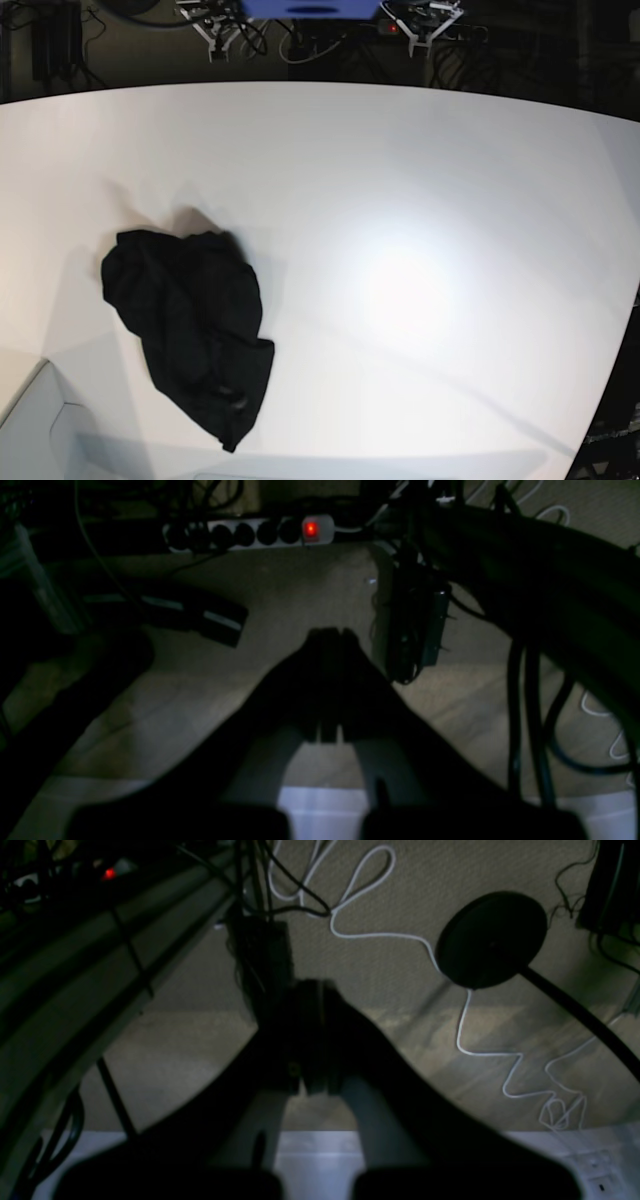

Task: Layout the t-shirt on the table in an organized manner, then fold the t-shirt properly

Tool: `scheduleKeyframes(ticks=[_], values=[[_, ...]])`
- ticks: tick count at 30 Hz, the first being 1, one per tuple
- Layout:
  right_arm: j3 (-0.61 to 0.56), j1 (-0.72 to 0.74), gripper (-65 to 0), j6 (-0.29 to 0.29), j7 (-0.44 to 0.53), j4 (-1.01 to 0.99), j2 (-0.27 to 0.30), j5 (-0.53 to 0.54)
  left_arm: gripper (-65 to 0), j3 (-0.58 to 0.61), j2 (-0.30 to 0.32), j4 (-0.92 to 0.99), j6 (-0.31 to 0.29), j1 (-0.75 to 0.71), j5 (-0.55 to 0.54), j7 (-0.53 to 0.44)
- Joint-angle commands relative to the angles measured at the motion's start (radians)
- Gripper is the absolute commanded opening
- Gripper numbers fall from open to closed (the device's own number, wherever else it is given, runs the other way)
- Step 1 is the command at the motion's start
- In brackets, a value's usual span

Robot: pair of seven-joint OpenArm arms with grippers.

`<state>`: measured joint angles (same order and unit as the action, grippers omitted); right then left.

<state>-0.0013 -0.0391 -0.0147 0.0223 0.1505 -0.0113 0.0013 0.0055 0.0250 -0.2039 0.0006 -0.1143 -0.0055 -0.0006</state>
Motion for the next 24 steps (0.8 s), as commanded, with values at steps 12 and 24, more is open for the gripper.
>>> scheduleKeyframes(ticks=[12, 24], values=[[-0.004, -0.054, -65.0, 0.015, -0.005, 0.102, 0.030, 0.004, -65.0, -0.003, -0.001, -0.013, 0.005, -0.031, -0.001, -0.003], [-0.006, -0.054, -65.0, 0.015, -0.005, 0.102, 0.034, 0.001, -65.0, -0.002, -0.001, -0.013, 0.009, -0.018, -0.001, 0.000]])
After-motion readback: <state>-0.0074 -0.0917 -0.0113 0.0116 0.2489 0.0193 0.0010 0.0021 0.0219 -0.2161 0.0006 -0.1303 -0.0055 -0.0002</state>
